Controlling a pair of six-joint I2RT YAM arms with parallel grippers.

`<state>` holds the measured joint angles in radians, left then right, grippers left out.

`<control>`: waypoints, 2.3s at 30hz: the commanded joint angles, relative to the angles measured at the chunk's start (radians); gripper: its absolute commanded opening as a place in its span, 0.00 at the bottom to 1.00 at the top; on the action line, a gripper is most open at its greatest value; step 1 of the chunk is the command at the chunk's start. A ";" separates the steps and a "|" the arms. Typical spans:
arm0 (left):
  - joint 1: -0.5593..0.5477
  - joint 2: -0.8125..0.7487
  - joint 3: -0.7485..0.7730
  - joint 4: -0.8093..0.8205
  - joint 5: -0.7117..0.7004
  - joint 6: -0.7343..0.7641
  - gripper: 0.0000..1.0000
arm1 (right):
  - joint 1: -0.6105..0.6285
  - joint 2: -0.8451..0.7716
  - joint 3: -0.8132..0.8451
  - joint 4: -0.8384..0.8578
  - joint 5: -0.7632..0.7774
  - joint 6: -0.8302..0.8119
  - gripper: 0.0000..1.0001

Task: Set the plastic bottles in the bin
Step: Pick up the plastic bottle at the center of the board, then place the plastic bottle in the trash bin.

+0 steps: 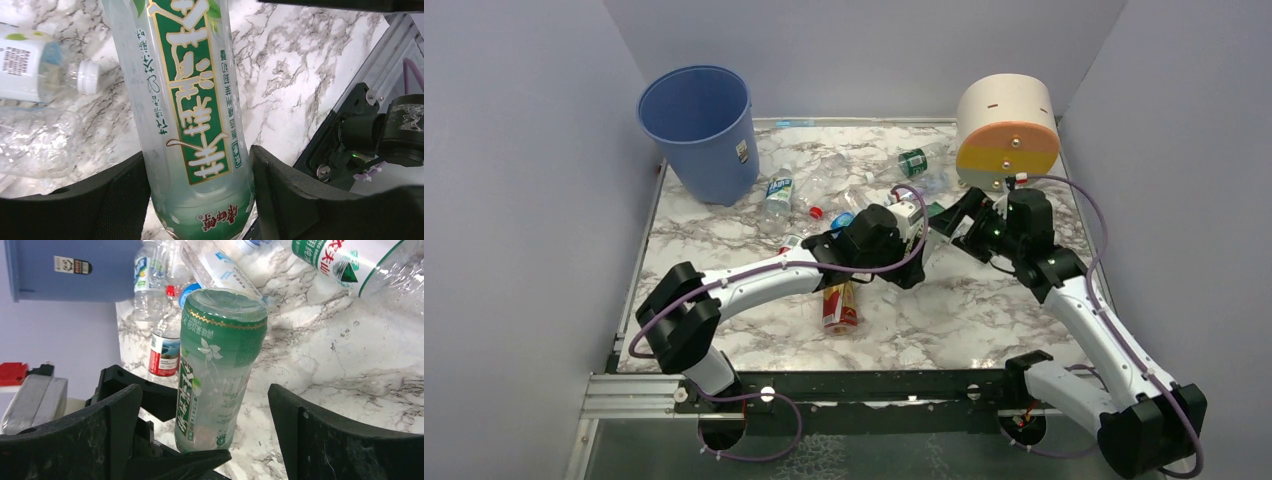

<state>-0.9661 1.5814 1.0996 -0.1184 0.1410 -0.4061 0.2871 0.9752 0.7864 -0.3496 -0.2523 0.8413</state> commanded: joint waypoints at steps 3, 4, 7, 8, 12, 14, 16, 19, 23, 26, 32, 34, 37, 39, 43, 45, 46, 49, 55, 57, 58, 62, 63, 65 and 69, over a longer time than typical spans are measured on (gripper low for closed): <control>0.050 -0.087 0.018 -0.046 -0.054 0.028 0.69 | 0.003 -0.078 0.071 -0.099 0.074 -0.041 1.00; 0.059 -0.095 0.021 -0.050 -0.057 0.032 0.69 | 0.002 -0.094 0.072 -0.103 0.074 -0.042 0.99; 0.093 -0.122 0.032 -0.070 -0.063 0.044 0.69 | 0.003 -0.141 0.077 -0.114 0.071 -0.045 1.00; 0.105 -0.129 0.036 -0.075 -0.061 0.048 0.69 | 0.003 -0.155 0.080 -0.121 0.074 -0.047 1.00; 0.165 -0.155 0.060 -0.095 -0.052 0.061 0.69 | 0.003 -0.194 0.084 -0.149 0.078 -0.073 1.00; 0.204 -0.167 0.078 -0.103 -0.036 0.065 0.69 | 0.003 -0.203 0.080 -0.157 0.072 -0.086 1.00; 0.247 -0.182 0.096 -0.108 -0.022 0.068 0.69 | 0.003 -0.205 0.072 -0.164 0.061 -0.094 0.99; 0.306 -0.193 0.133 -0.123 -0.014 0.076 0.69 | 0.003 -0.209 0.050 -0.157 0.034 -0.097 1.00; 0.393 -0.206 0.185 -0.135 -0.011 0.064 0.69 | 0.003 -0.220 0.008 -0.136 -0.007 -0.102 0.99; 0.454 -0.201 0.228 -0.137 0.003 0.055 0.69 | 0.003 -0.232 -0.018 -0.127 -0.021 -0.098 0.99; 0.565 -0.177 0.330 -0.131 0.032 0.030 0.69 | 0.003 -0.240 -0.038 -0.134 -0.037 -0.102 1.00; 0.610 -0.164 0.364 -0.126 0.052 0.005 0.69 | 0.003 -0.248 -0.048 -0.131 -0.040 -0.099 1.00; 0.674 -0.138 0.432 -0.125 0.075 -0.029 0.68 | 0.003 -0.259 -0.069 -0.120 -0.048 -0.089 0.99; 0.719 -0.118 0.490 -0.128 0.087 -0.039 0.68 | 0.003 -0.264 -0.083 -0.115 -0.054 -0.085 1.00; 0.829 -0.078 0.554 -0.102 0.146 -0.094 0.68 | 0.003 -0.279 -0.104 -0.114 -0.054 -0.082 1.00; 0.881 -0.065 0.564 -0.063 0.190 -0.142 0.68 | 0.003 -0.287 -0.112 -0.110 -0.054 -0.081 1.00; 0.901 -0.056 0.573 -0.052 0.202 -0.157 0.68 | 0.003 -0.289 -0.114 -0.112 -0.054 -0.081 1.00; 0.954 -0.028 0.605 -0.032 0.222 -0.181 0.68 | 0.003 -0.290 -0.118 -0.115 -0.058 -0.082 1.00; 1.069 0.026 0.638 0.024 0.269 -0.226 0.68 | 0.003 -0.290 -0.127 -0.116 -0.062 -0.085 1.00; 1.113 0.044 0.635 0.056 0.302 -0.263 0.68 | 0.003 -0.290 -0.133 -0.114 -0.065 -0.085 1.00; 1.132 0.053 0.633 0.069 0.314 -0.278 0.68 | 0.003 -0.290 -0.136 -0.113 -0.065 -0.084 1.00; 1.168 0.084 0.642 0.084 0.325 -0.289 0.68 | 0.003 -0.285 -0.146 -0.106 -0.069 -0.085 1.00; 1.175 0.092 0.641 0.090 0.321 -0.287 0.68 | 0.003 -0.282 -0.148 -0.104 -0.071 -0.086 1.00; 1.192 0.106 0.645 0.094 0.314 -0.281 0.68 | 0.003 -0.278 -0.150 -0.101 -0.074 -0.085 1.00; 1.220 0.154 0.653 0.111 0.334 -0.276 0.69 | 0.003 -0.274 -0.154 -0.094 -0.077 -0.087 1.00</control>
<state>0.2272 1.6974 1.7054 -0.0719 0.4248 -0.6743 0.2871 0.7002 0.6445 -0.4717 -0.3050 0.7582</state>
